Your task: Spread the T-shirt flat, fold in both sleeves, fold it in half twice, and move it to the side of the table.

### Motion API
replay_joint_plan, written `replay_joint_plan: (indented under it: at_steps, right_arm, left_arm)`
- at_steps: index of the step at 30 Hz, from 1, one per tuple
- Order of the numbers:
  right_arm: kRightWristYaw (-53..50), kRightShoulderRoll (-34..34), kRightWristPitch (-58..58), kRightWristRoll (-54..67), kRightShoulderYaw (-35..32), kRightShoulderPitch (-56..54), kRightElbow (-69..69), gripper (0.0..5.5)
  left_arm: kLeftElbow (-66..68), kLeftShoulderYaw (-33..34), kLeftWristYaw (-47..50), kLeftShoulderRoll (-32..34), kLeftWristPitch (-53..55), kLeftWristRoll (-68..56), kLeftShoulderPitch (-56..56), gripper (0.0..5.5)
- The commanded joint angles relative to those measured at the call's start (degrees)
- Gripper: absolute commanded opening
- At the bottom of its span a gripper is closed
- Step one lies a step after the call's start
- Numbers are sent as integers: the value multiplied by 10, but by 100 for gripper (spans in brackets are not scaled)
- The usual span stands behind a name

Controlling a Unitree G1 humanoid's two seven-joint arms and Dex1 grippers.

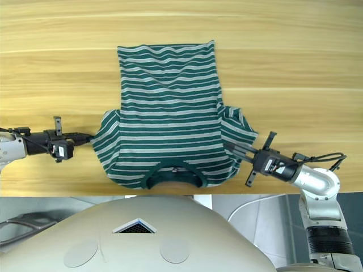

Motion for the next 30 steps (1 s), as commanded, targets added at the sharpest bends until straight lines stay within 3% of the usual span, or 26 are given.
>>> replay_joint_plan:
  at_steps: [1, 19, 30]
  right_arm:
    - [3, 0, -3, 7, -2, -1, 0, 0]
    - [3, 0, -1, 7, 0, -1, -6, 0]
    - [2, 4, 0, 3, 8, -9, -4, 0]
  left_arm:
    - [-17, -6, -7, 2, 4, -1, 3, 2]
    - [-92, 4, -26, 1, 23, -54, -25, 2]
    - [-111, -39, -24, -81, 65, -8, -97, 2]
